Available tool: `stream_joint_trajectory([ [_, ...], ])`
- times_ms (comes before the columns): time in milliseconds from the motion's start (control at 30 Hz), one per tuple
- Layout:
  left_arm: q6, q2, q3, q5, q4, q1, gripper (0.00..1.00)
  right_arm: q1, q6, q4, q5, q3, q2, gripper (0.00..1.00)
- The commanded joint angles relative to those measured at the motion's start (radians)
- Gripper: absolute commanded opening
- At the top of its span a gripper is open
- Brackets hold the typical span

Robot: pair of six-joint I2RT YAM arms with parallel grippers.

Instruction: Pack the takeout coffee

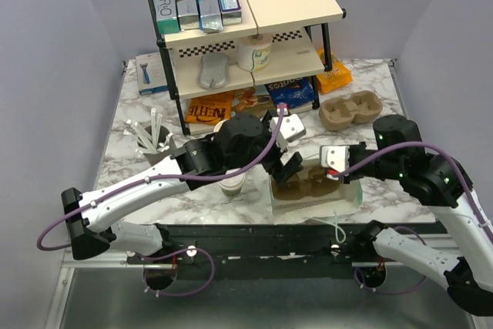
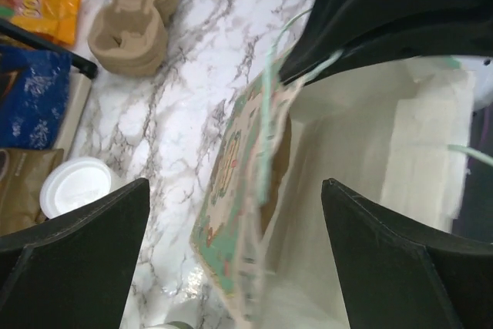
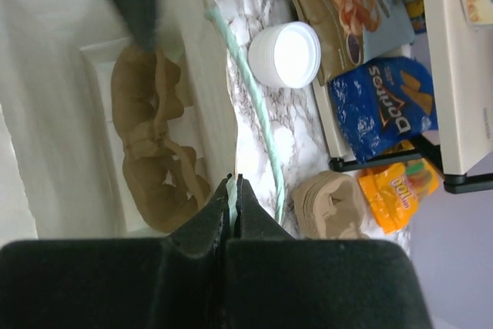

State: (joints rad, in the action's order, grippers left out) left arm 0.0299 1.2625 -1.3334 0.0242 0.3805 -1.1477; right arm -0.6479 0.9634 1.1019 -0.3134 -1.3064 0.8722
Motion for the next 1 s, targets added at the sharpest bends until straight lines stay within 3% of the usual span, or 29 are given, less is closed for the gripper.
stream_joint_trajectory([
  [0, 0.019, 0.020, 0.054, 0.184, -0.031, 0.072, 0.95, -0.002, 0.084, -0.011, -0.118, 0.021, -0.059, 0.01],
  [167, 0.033, 0.055, 0.030, 0.183, -0.012, 0.074, 0.75, -0.002, 0.075, 0.003, -0.099, 0.009, -0.030, 0.01],
  [233, 0.024, 0.055, 0.046, 0.200, -0.038, 0.072, 0.72, -0.002, 0.071, 0.000, -0.099, 0.006, -0.019, 0.01],
  [267, 0.024, 0.057, 0.045, 0.203, -0.038, 0.072, 0.64, -0.002, 0.067, -0.004, -0.099, 0.006, -0.010, 0.01],
  [300, 0.027, 0.066, 0.034, 0.197, -0.038, 0.072, 0.41, -0.002, 0.064, -0.007, -0.098, 0.006, -0.006, 0.01],
  [333, 0.031, 0.070, 0.030, 0.183, -0.038, 0.071, 0.28, -0.002, 0.045, -0.017, -0.087, 0.007, -0.003, 0.06],
  [367, 0.048, 0.075, 0.025, 0.119, -0.040, 0.071, 0.16, -0.001, 0.023, -0.057, -0.041, 0.016, 0.001, 0.21],
  [400, 0.059, 0.078, 0.019, 0.074, -0.043, 0.063, 0.00, -0.001, 0.002, -0.080, -0.012, 0.022, 0.001, 0.55],
  [467, 0.068, 0.071, 0.026, -0.014, -0.077, 0.056, 0.00, -0.002, -0.063, -0.115, 0.077, 0.022, 0.008, 0.75],
  [533, 0.077, 0.063, 0.046, -0.070, -0.130, 0.043, 0.00, -0.002, -0.144, -0.131, 0.141, 0.003, 0.016, 0.87],
  [567, 0.080, 0.060, 0.049, -0.105, -0.146, 0.037, 0.00, -0.002, -0.169, -0.142, 0.189, -0.010, 0.017, 1.00],
  [800, 0.079, 0.155, -0.025, -0.369, -0.178, -0.058, 0.00, -0.002, -0.466, -0.411, 0.310, -0.002, -0.140, 1.00],
  [967, 0.175, 0.225, -0.065, -0.446, -0.163, -0.070, 0.00, -0.002, -0.829, -0.537, 0.537, 0.102, -0.333, 1.00],
])
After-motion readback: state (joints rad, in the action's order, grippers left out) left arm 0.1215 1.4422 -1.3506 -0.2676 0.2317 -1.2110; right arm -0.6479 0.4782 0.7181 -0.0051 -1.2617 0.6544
